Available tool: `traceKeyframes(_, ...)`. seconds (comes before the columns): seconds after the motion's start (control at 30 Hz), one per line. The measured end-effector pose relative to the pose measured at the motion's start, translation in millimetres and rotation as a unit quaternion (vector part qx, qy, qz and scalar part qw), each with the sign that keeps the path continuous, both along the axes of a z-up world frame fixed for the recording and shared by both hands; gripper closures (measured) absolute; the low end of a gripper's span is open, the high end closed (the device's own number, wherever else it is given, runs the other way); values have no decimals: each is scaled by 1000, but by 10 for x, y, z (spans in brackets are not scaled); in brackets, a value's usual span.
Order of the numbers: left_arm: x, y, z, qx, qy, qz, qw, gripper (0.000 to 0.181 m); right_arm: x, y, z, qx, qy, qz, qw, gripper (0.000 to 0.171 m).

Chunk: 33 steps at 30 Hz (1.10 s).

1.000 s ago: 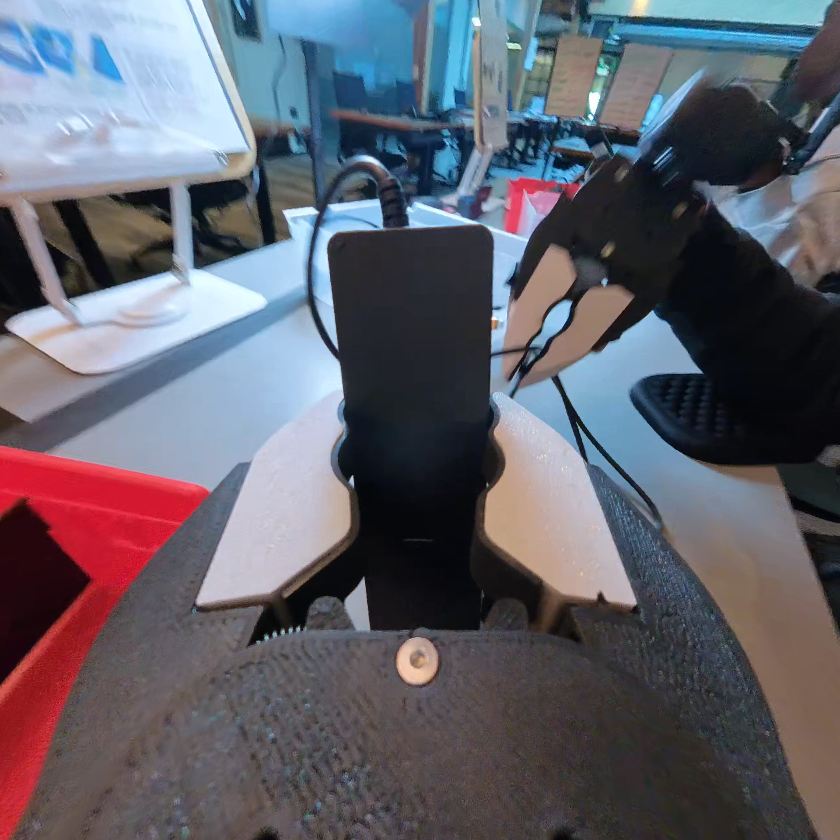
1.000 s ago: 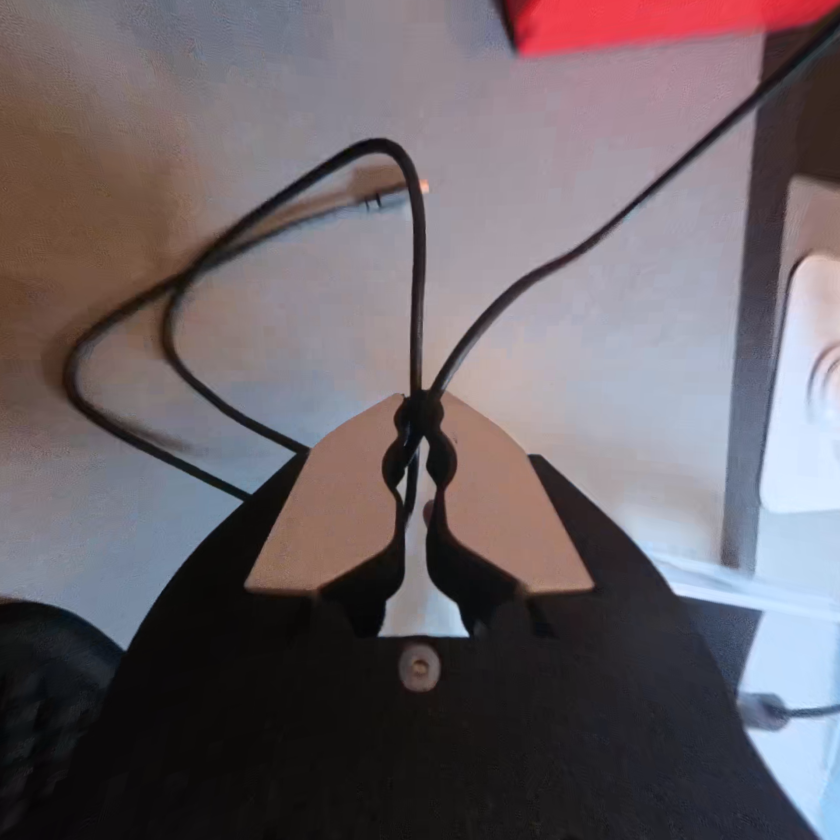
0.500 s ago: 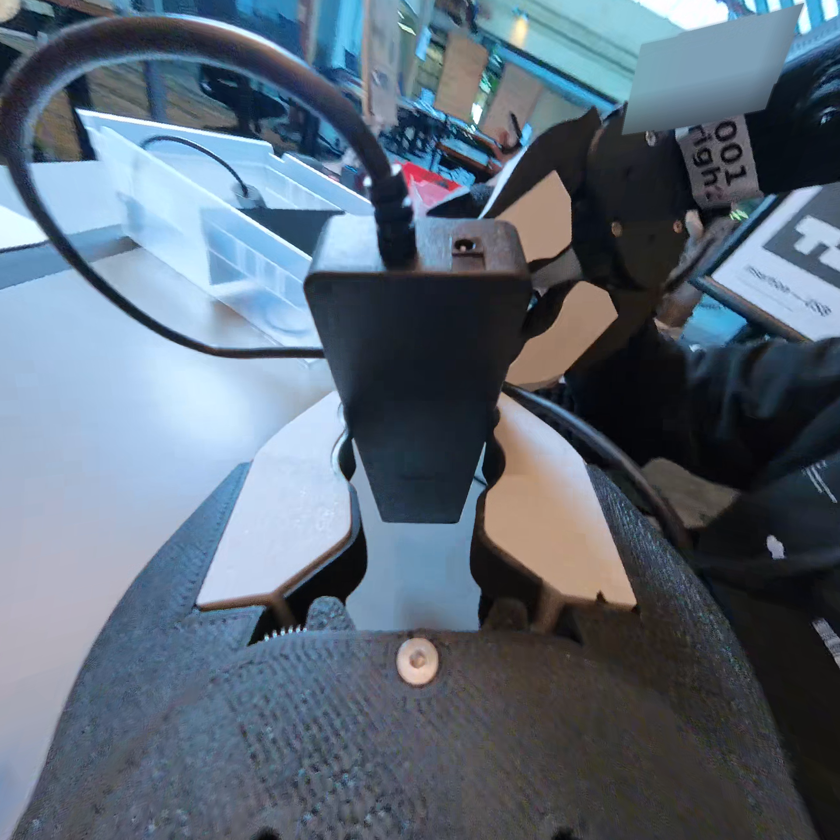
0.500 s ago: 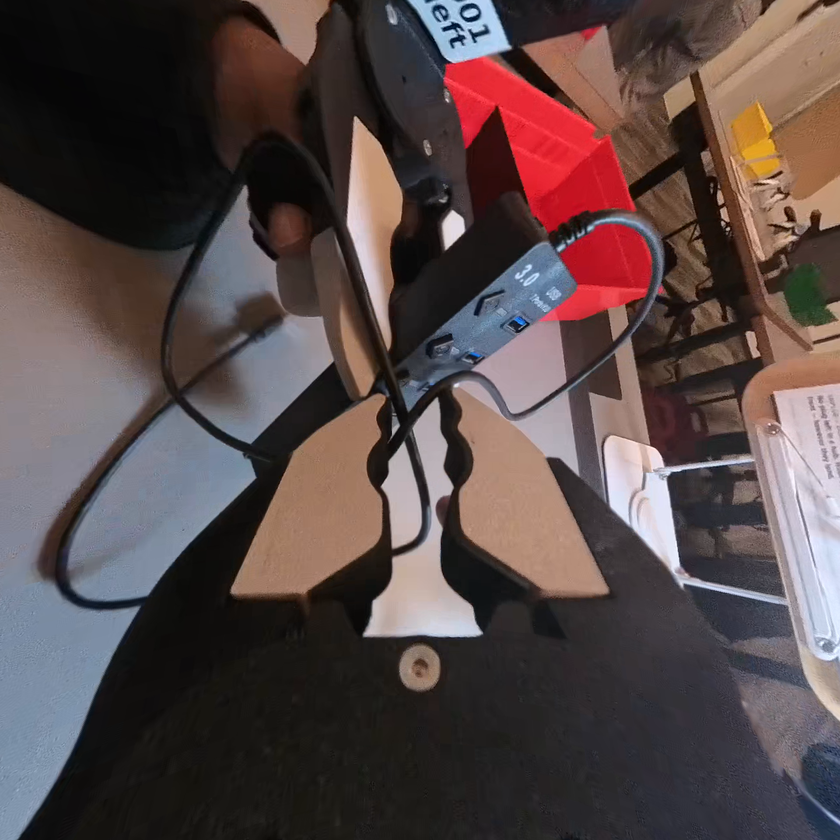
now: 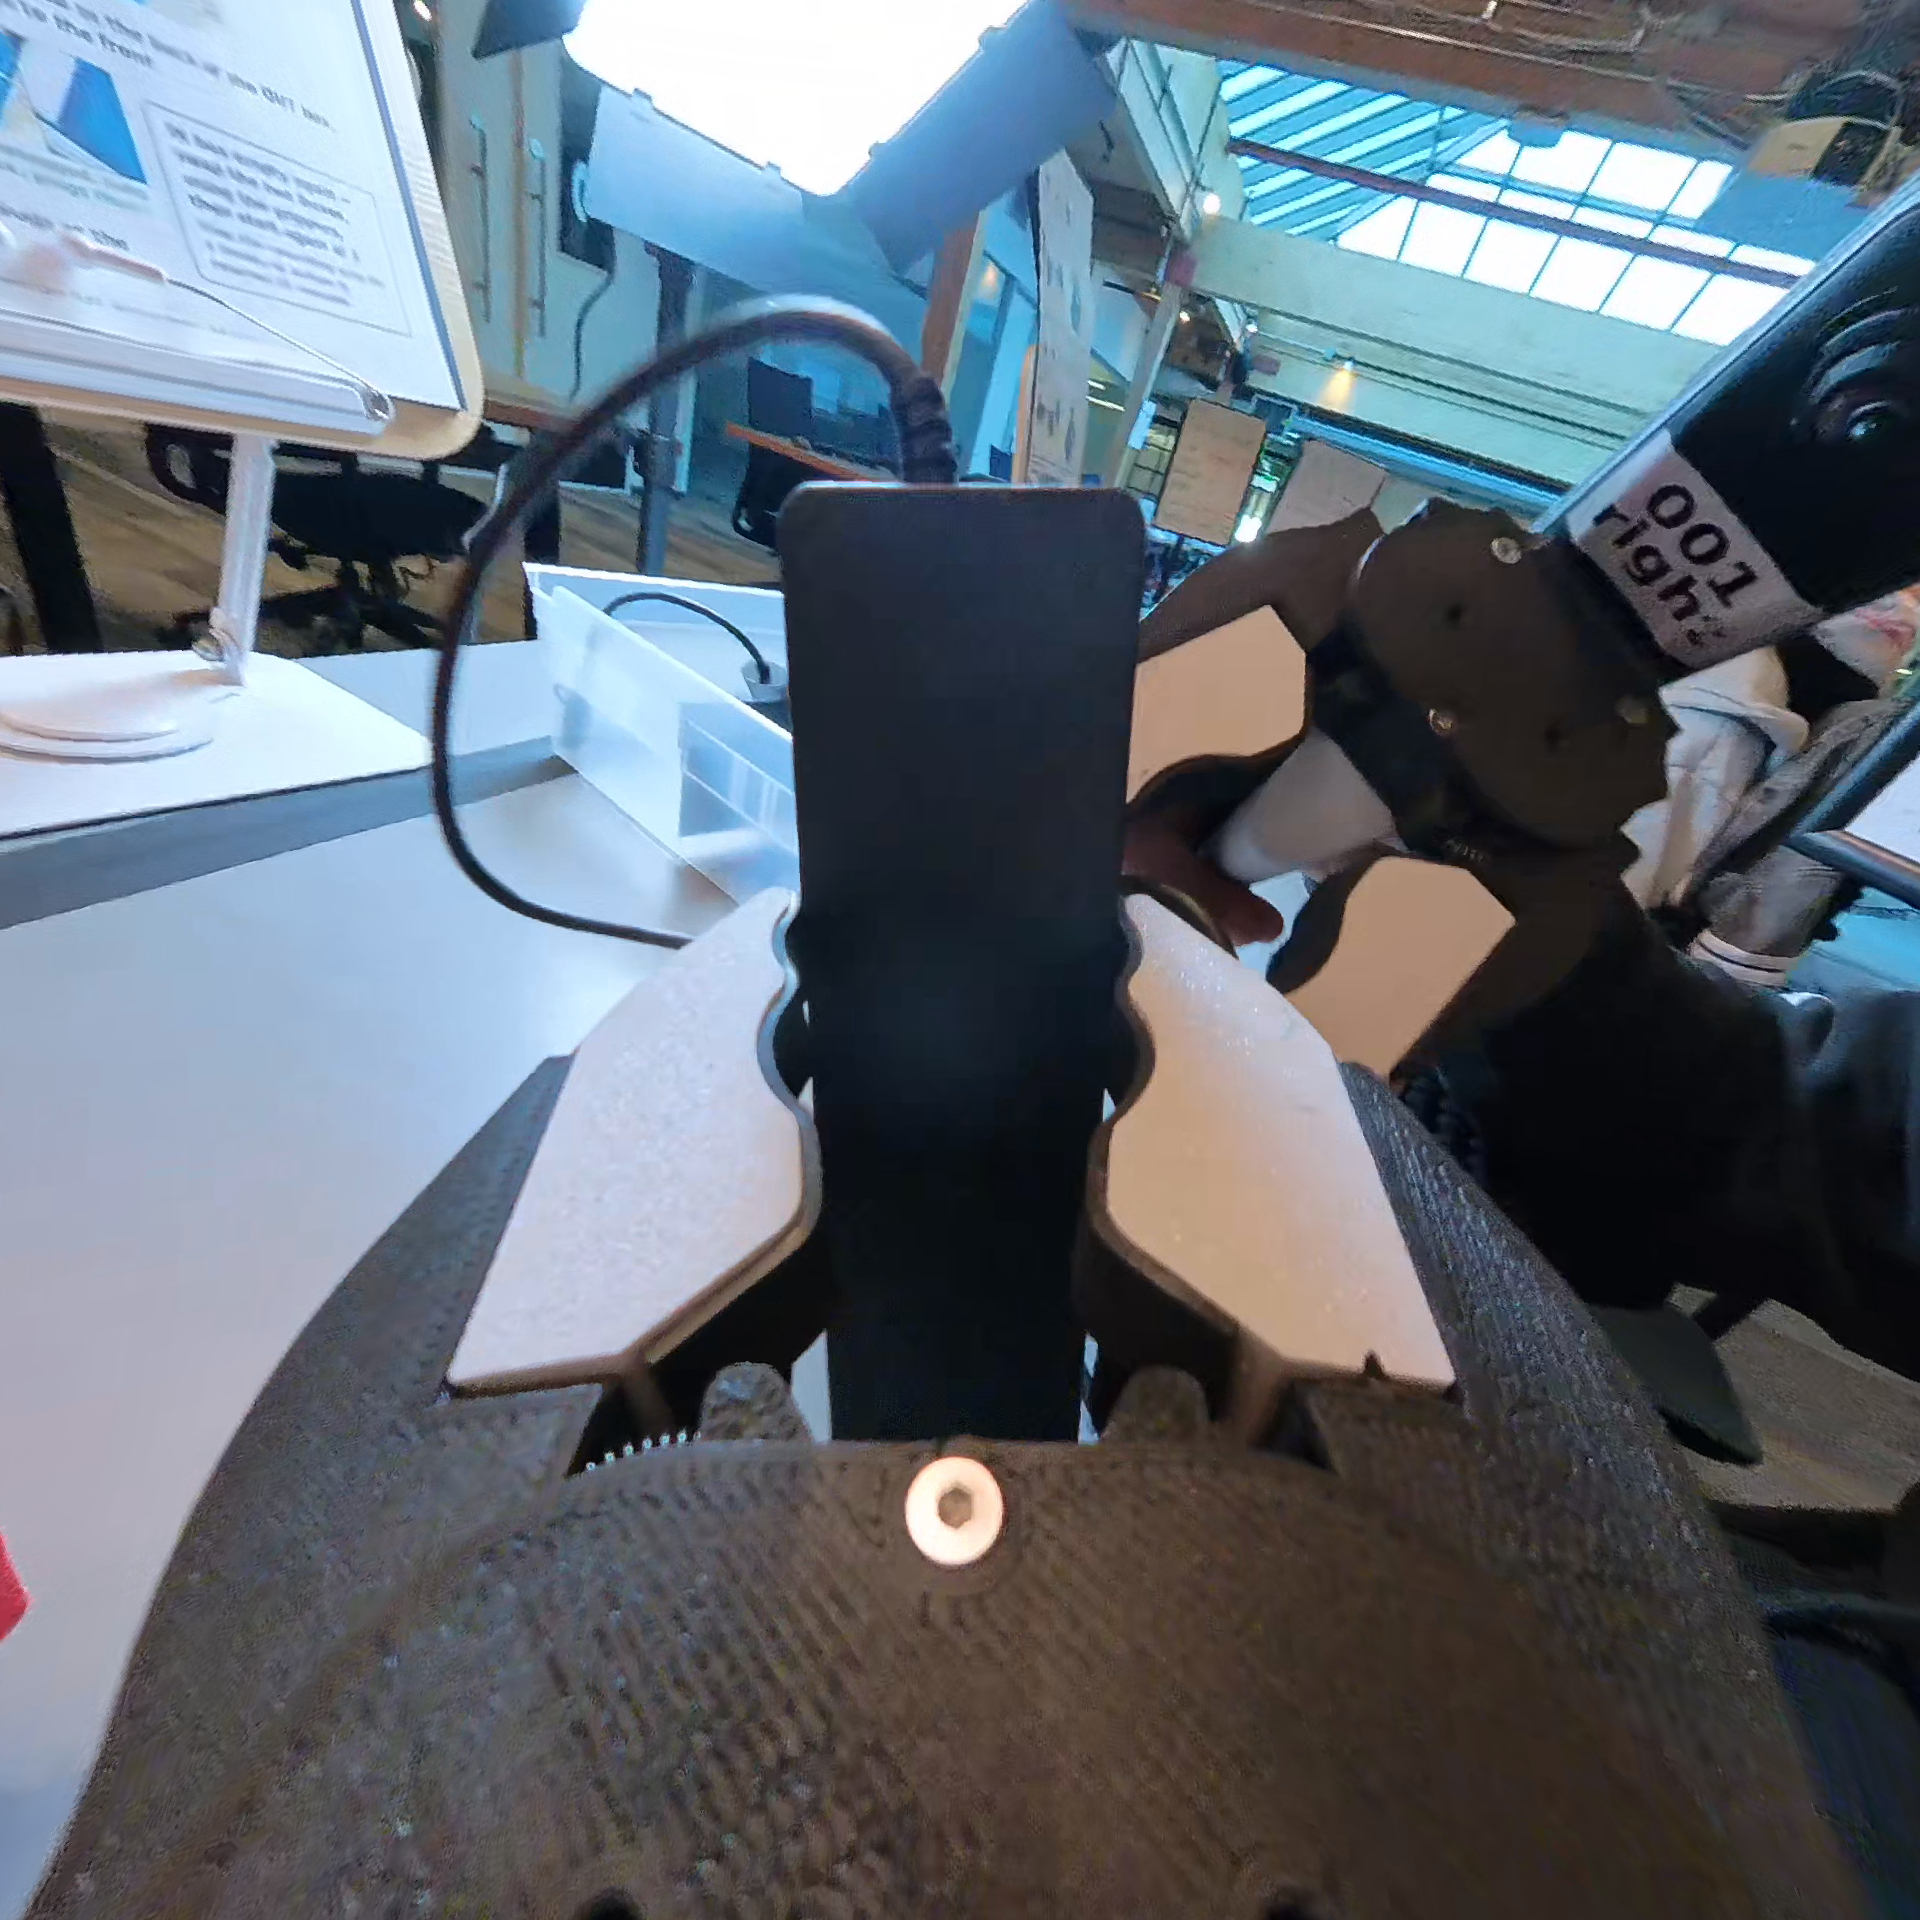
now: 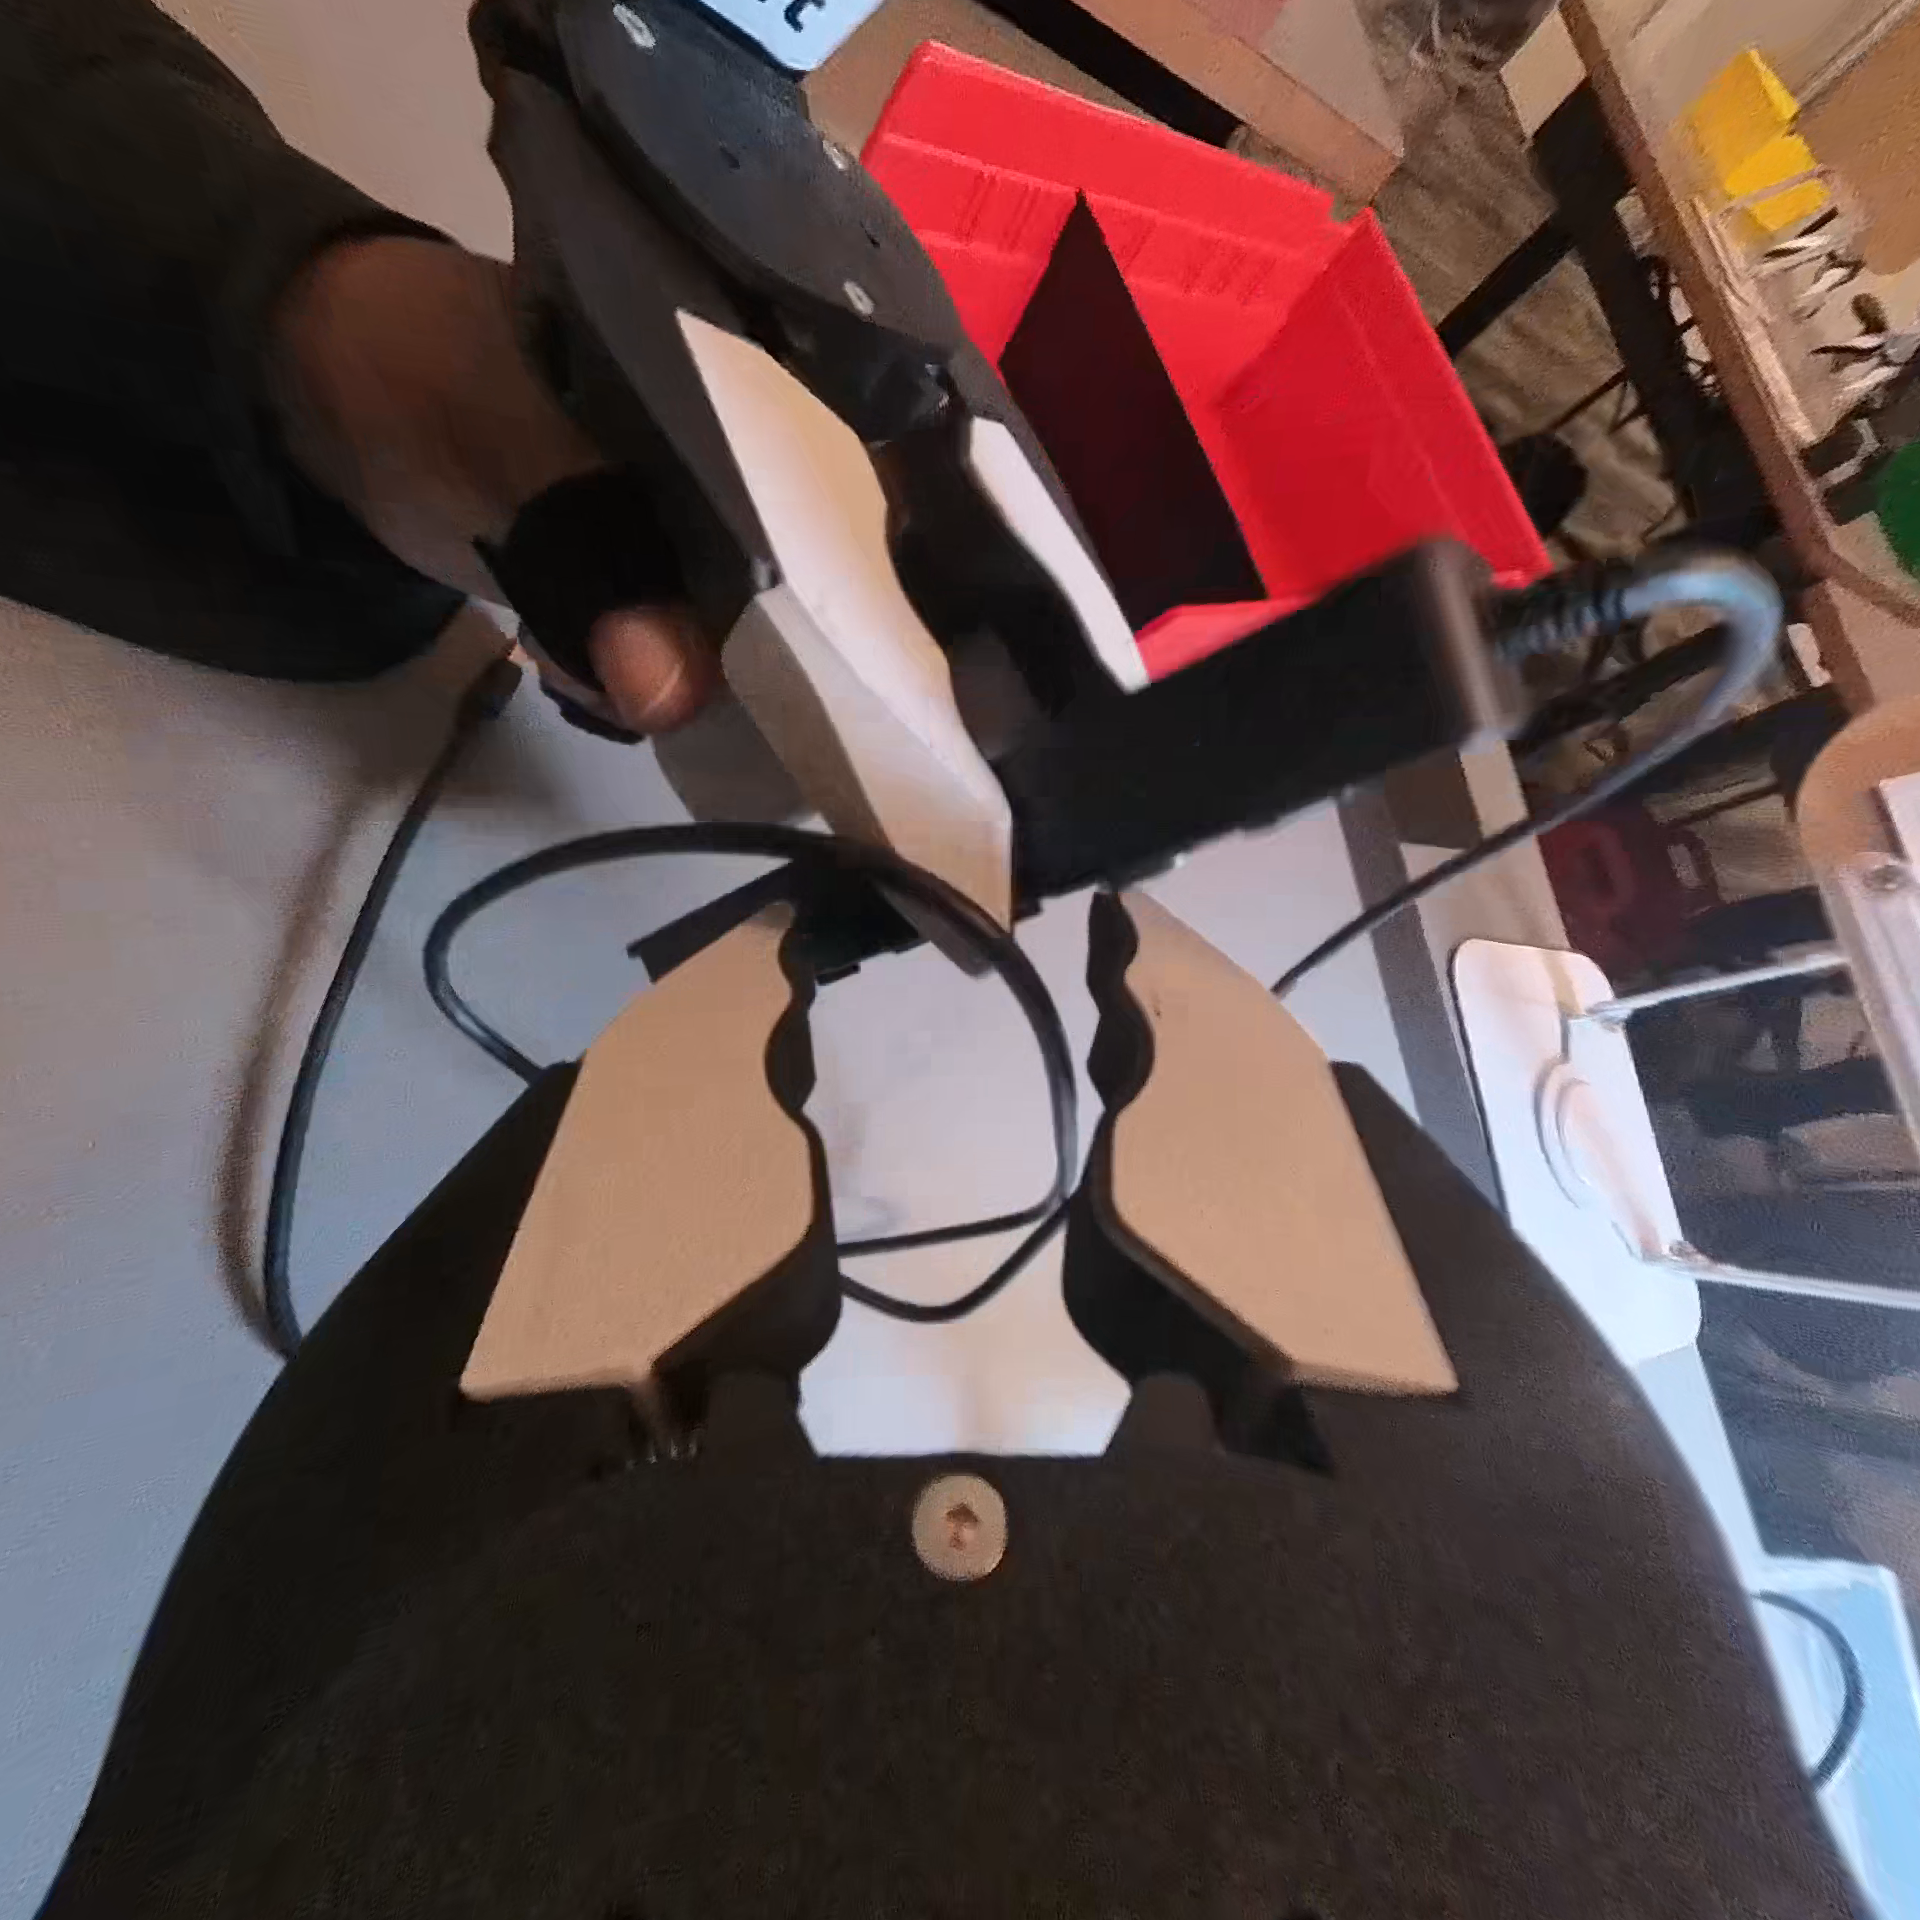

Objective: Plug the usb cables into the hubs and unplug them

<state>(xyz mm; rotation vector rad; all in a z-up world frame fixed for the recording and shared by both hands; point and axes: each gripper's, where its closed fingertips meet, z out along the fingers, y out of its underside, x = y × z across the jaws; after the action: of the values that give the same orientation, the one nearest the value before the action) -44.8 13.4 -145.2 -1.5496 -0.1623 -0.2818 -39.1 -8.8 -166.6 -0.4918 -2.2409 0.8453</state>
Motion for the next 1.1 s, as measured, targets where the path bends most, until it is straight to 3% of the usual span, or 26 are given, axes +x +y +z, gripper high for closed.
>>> traceKeyframes(0.33,-180,-171,283,110,-8,57,992,126,-106,-103,186,-74,23,-70,995,121)
traceKeyframes(0.53,-176,-246,401,147,14,85,985,126,-92,-129,238,-125,6,-72,990,124)
traceKeyframes(0.6,-154,-261,437,158,17,81,984,126,-72,-143,211,-135,-12,-62,989,123)
traceKeyframes(0.67,-118,-259,470,168,21,73,983,126,-19,-239,141,-140,-40,-38,989,104)
traceKeyframes(0.83,-72,-323,532,194,-14,13,981,126,-10,-384,209,-133,12,-2,991,116)
traceKeyframes(0.93,4,-305,525,183,-8,-20,983,126,-17,-323,212,-165,-16,3,986,108)
traceKeyframes(1.1,-4,-326,538,163,23,-32,986,121,-137,-101,173,-154,4,-36,987,118)
